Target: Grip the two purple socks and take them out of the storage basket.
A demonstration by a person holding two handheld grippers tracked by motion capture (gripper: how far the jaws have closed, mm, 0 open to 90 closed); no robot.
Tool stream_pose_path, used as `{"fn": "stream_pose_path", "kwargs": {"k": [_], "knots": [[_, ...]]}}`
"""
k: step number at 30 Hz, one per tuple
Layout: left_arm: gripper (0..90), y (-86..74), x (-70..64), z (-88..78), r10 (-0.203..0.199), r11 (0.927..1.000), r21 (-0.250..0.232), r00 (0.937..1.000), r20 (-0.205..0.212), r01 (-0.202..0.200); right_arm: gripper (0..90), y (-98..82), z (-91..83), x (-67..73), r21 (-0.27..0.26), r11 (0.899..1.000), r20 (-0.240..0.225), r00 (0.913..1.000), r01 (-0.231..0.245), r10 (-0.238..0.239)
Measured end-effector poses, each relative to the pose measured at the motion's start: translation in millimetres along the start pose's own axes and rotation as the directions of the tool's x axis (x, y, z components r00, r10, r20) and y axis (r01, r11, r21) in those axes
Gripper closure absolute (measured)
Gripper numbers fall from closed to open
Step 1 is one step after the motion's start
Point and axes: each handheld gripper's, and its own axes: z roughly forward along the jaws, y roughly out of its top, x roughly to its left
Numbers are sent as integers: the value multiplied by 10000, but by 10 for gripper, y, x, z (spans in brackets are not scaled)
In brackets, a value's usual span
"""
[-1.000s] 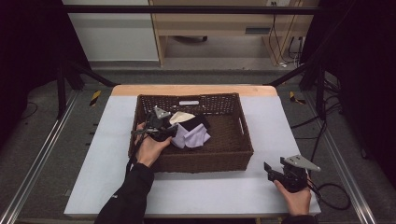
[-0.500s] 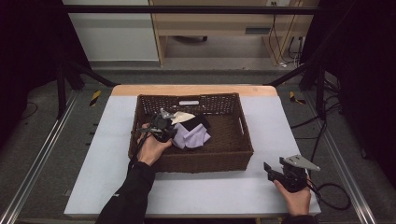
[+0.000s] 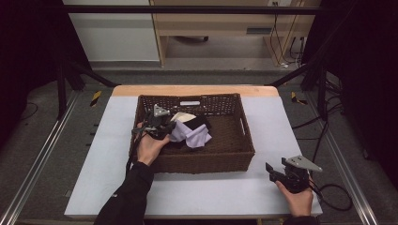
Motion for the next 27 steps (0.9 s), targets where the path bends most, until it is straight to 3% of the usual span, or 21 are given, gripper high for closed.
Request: {"fn": "stream_pose_path", "kwargs": {"k": [4, 6, 9, 14, 18, 21, 27], "knots": [[884, 65, 29, -115, -107, 9946, -1033, 9995, -288, 77, 329, 1, -1, 2, 9, 10000, -21, 10000, -30, 30], [885, 101, 46, -163, -94, 9918, -1281, 9993, -375, 45, 330, 0, 0, -2, -6, 10000, 1, 10000, 16, -16], [885, 181, 73, -279, -228, 9822, -1873, 9984, -522, 126, 331, -2, -1, 1, 12, 10000, 10, 10000, 4, -4], [885, 311, 78, -506, -463, 9606, -2760, 9982, -373, 343, 331, -1, -1, 0, 10, 10000, -2, 10000, -9, 9], [885, 383, 59, -687, -407, 9488, -3141, 9989, -217, 318, 330, -3, -1, 3, 44, 10000, -26, 10000, 4, -4], [885, 395, 46, -781, -292, 9482, -3172, 9993, -242, 201, 331, -2, -4, 0, 26, 10000, 5, 10000, 3, -3], [885, 381, 65, -1008, -205, 9374, -3478, 9998, -66, 169, 330, -5, -7, 0, 34, 10000, -9, 10000, 31, -31]]}}
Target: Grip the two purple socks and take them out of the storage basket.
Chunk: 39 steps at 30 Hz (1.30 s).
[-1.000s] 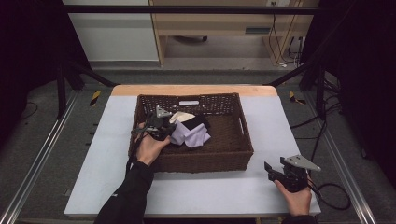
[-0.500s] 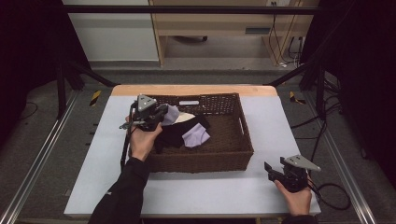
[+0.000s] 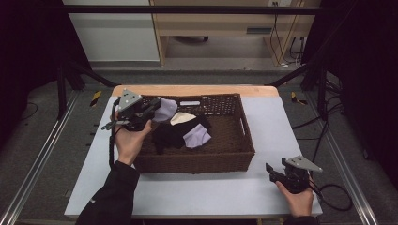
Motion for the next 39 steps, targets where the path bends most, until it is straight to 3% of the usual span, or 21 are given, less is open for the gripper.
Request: {"fn": "stream_pose_path", "kwargs": {"k": [3, 12, 16, 19, 21, 30, 39], "knots": [[885, 25, 34, -125, 88, 9998, -164, 10000, 21, -87, 330, 1, -2, -2, 0, 10000, 11, 10000, -17, 17], [885, 19, 245, -531, -350, 9967, -733, 9994, -53, 345, 331, 1, -11, -1, 18, 9999, 4, 9999, -133, 133], [885, -6, 354, -698, -459, 9944, -972, 9984, -332, 424, 331, 0, -10, -5, -41, 9999, 44, 9999, -105, 105], [885, -47, 406, -780, -299, 9957, -898, 9964, -791, 228, 331, -1, -9, -2, -5, 9999, 35, 9999, -126, 126], [885, -96, 450, -836, -443, 9949, -942, 9954, -846, 363, 332, -2, -5, -5, -15, 10000, 61, 10000, -58, 58], [885, -276, 615, -1030, -706, 9924, -1107, 9864, -1487, 543, 336, -7, -10, -6, 24, 10000, 98, 9999, -65, 65], [885, -546, 763, -1075, -1068, 9922, -850, 9745, -1974, 915, 338, -9, -8, 0, 39, 10000, 99, 9999, -79, 79]]}}
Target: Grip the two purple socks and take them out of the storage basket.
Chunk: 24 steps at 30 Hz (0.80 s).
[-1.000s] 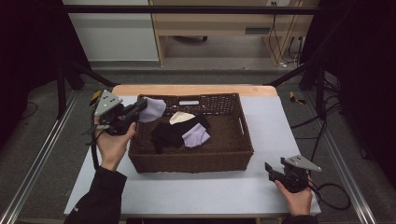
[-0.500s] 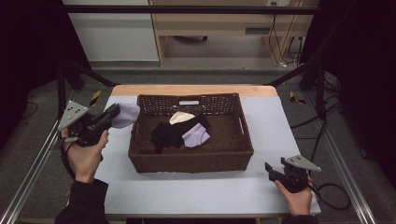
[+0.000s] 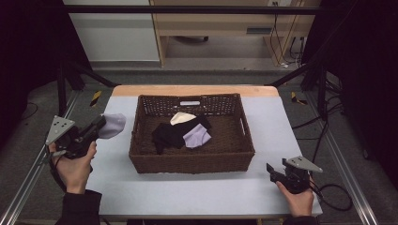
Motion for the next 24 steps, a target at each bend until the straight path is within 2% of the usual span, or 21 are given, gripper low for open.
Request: {"fn": "stream_pose_path", "kwargs": {"k": [7, 13, 16, 19, 22, 24], "knots": [[885, -156, 75, 71, -2, 9988, 487, 9990, -438, 23, 339, 0, -3, 2, -10, 10000, -19, 10000, 11, -11], [885, -365, 152, 170, -7, 9922, 1241, 9976, -691, 93, 338, -12, -6, 7, 6, 9999, -57, 9998, 164, -164], [884, -466, 181, 213, 8, 9862, 1652, 9972, -754, 117, 337, -12, -6, 6, 0, 9999, -45, 9998, 169, -169], [883, -566, 186, 266, 201, 9778, 2093, 9961, -859, -17, 336, -14, -6, 15, 48, 9999, -60, 9999, 109, -108], [882, -670, 188, 333, 410, 9655, 2599, 9952, -887, -166, 334, -16, -6, 15, 40, 9999, -61, 9999, 135, -135], [874, -726, 198, 375, 401, 9562, 2924, 9958, -817, -145, 333, -17, -5, 11, 21, 9999, -50, 9999, 166, -165]]}}
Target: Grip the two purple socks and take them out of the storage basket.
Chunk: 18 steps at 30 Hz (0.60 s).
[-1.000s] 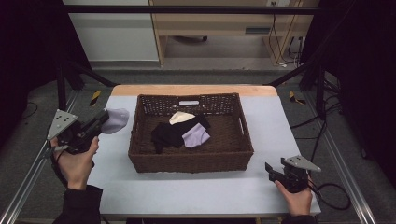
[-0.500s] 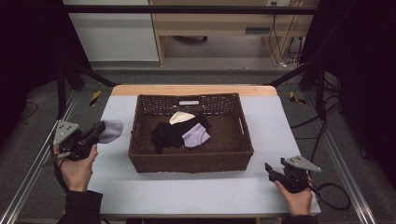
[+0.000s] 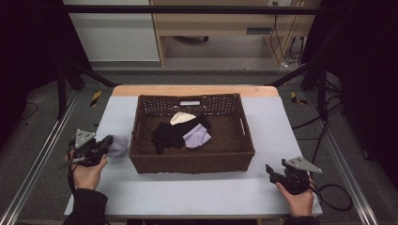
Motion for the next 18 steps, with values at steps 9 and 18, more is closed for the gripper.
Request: {"fn": "stream_pose_path", "kwargs": {"k": [9, 18], "knots": [[613, -35, 29, 65, -71, 9994, 346, 9997, -223, 79, 326, -6, 4, 1, 42, 10000, -23, 10000, -9, 9], [532, 96, 5, -121, -365, 9981, -498, 9991, -215, 354, 321, -9, 3, -6, -11, 10000, -18, 10000, 19, -19]]}}
